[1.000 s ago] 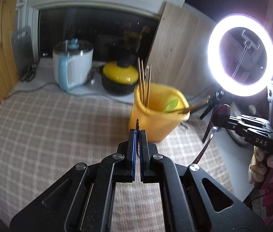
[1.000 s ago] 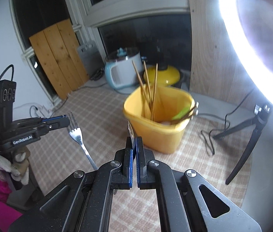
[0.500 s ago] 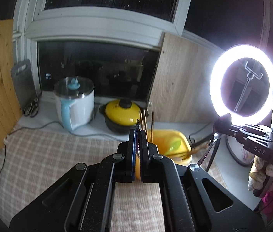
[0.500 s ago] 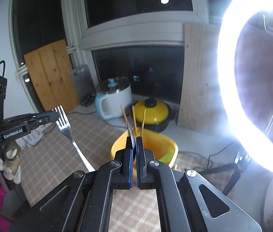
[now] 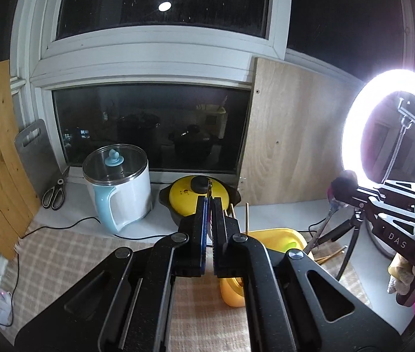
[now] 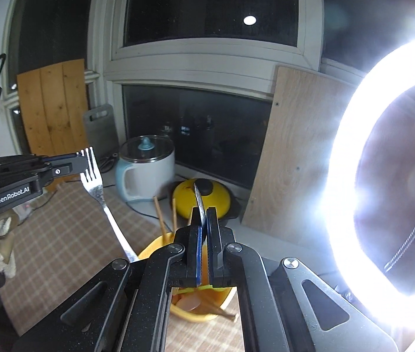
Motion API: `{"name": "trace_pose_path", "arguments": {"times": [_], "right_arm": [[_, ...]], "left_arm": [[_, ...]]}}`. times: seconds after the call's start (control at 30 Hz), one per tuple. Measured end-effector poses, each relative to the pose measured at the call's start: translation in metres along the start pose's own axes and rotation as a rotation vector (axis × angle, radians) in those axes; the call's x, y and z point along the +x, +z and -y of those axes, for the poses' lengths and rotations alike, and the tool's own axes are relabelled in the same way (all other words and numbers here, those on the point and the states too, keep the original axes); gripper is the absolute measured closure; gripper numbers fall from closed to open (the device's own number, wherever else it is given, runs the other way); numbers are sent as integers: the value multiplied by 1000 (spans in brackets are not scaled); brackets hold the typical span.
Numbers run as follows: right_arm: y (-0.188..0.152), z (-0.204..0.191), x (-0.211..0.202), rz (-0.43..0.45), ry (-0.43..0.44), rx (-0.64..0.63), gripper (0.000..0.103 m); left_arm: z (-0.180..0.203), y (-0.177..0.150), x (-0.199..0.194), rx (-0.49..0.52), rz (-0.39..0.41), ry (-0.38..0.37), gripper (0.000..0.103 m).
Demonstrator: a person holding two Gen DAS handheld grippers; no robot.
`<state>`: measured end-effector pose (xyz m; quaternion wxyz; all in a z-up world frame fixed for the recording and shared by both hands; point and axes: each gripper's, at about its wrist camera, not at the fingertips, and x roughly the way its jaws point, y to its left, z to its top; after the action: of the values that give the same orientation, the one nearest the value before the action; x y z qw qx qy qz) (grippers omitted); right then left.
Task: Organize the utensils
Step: 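Lift the fork and spoon and carry them over the yellow container, then lower the fork and spoon into the container and open both tools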
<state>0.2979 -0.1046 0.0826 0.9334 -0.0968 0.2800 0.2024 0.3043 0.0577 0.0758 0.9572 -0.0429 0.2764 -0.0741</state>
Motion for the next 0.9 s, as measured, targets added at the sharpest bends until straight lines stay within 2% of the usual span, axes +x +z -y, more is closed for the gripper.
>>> {"name": "trace_pose_path", "arguments": {"times": [0.43,0.9], "right_arm": [[-12,7,60,-100,-59,4,102],[-24,15,84,-217,6,24,102]], "left_arm": [[17,-15,38,68,-52,22,103],[33,-37,49,87,-105,-16,103]]}}
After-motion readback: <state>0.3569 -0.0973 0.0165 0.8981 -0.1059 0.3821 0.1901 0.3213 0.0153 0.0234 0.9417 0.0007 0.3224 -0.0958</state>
